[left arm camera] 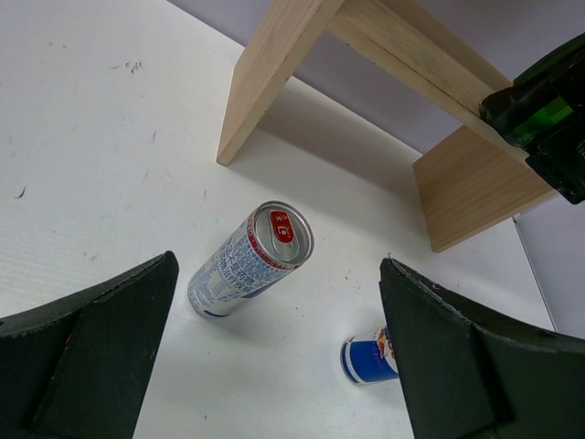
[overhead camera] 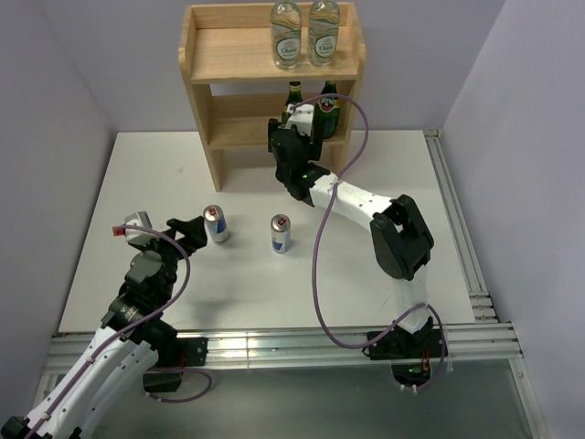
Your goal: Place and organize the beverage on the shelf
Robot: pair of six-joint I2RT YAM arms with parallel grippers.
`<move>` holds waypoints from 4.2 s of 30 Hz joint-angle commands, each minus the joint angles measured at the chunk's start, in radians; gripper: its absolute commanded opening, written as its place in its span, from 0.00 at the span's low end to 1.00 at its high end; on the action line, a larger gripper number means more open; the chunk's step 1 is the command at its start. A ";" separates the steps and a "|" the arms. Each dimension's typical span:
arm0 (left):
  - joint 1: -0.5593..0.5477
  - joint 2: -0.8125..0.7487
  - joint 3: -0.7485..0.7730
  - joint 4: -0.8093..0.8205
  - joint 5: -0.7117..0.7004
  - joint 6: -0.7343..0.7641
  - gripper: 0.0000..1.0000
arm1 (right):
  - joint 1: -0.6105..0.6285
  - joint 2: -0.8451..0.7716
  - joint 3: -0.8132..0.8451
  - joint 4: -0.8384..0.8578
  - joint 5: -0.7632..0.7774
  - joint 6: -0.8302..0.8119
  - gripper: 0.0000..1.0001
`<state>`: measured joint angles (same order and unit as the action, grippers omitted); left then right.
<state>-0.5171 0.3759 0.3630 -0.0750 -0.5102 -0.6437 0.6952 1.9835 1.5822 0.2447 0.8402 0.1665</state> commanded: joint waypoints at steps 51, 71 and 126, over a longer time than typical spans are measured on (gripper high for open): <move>-0.003 -0.008 0.011 0.015 0.007 0.007 0.99 | -0.039 -0.178 -0.105 -0.016 -0.101 0.022 1.00; -0.003 -0.023 0.008 0.011 0.010 0.003 0.99 | 0.205 -0.431 -0.309 -0.185 0.029 0.194 1.00; -0.003 0.009 0.004 0.018 0.009 0.001 0.99 | 0.308 -0.160 -0.620 0.088 -0.087 0.415 0.05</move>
<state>-0.5171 0.3840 0.3630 -0.0799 -0.5095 -0.6476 1.0096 1.8133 0.9260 0.3115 0.7460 0.5663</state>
